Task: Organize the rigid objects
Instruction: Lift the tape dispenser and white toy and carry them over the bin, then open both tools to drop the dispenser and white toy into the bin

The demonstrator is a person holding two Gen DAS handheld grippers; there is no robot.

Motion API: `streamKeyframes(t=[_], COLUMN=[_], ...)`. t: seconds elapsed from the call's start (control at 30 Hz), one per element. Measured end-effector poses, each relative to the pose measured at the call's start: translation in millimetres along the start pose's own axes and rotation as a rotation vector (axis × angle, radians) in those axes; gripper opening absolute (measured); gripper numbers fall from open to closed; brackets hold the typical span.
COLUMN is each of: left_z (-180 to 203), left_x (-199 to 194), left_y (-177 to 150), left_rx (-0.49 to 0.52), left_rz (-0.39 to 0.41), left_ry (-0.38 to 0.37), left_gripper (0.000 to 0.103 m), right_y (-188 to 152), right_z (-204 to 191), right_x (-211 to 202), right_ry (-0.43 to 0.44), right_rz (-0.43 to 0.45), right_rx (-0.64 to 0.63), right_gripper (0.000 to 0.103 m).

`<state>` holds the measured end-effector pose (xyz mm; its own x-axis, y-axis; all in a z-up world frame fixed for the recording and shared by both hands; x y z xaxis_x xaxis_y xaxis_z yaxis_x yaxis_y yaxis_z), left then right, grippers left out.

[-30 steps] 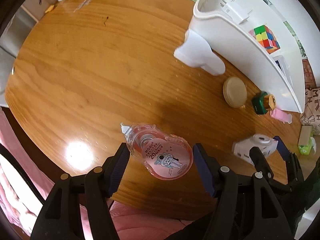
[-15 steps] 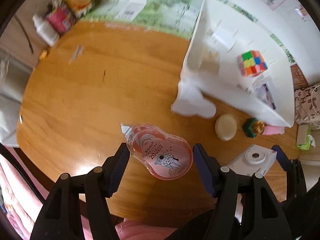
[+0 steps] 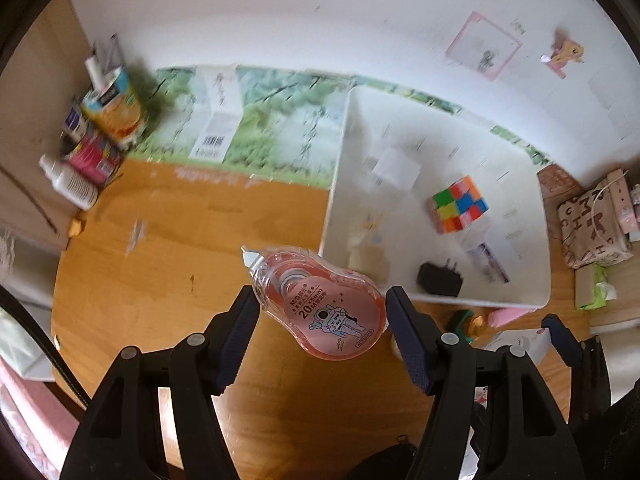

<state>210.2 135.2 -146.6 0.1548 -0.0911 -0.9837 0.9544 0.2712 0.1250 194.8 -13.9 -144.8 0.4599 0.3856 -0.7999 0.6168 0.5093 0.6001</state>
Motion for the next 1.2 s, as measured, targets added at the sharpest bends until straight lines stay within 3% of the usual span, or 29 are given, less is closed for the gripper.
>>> streamKeyframes(t=[0.17,0.43,0.63,0.77,0.97,1.13,1.2], left_z=[14.6,39.4,58.2,72.0,82.9,85.0,84.8], left_x=[-6.8,-6.9,-4.1,-7.4,-0.9,0.6,-0.6], left_y=[21.6,48.3,62.9,67.8,70.1,70.9,70.0], left_rx=[0.045,0.111,0.171,0.243,0.295,0.295,0.292], left_rz=[0.065,0.180,0.293,0.418,0.435,0.431,0.428], left_ry=[-0.054,-0.182,-0.231,-0.192,-0.177,-0.179,-0.178], left_gripper=[0.069,0.069,0.069,0.069,0.069,0.070,0.078], right_y=[13.8,22.1,23.1,20.9,16.6,14.6,14.0], right_z=[15.4,40.5,48.1,53.9,62.3,67.3,69.4], right_x=[-5.6,10.3,34.3,44.4,52.0,52.6,52.1], right_ry=[-0.078,-0.102,-0.077,-0.085,-0.089,-0.147,-0.152], right_rz=[0.087,0.157,0.116,0.104,0.091,0.077,0.072], right_rx=[0.012,0.085,0.125,0.155,0.205,0.205,0.213], right_gripper=[0.092,0.092,0.092,0.092,0.092,0.093,0.094])
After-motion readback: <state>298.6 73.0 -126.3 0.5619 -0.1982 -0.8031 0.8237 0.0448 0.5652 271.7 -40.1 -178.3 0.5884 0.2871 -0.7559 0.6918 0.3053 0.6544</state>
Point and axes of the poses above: each gripper's, at about its wrist camera, not at the fingertips, and x roughly the way its jaws point, z to its right, y to its top, the point moved 8 cm from there along x, roughly the way its jaws point, and after that the axes turned 14 degrees about -z, right-handed, at the moved point
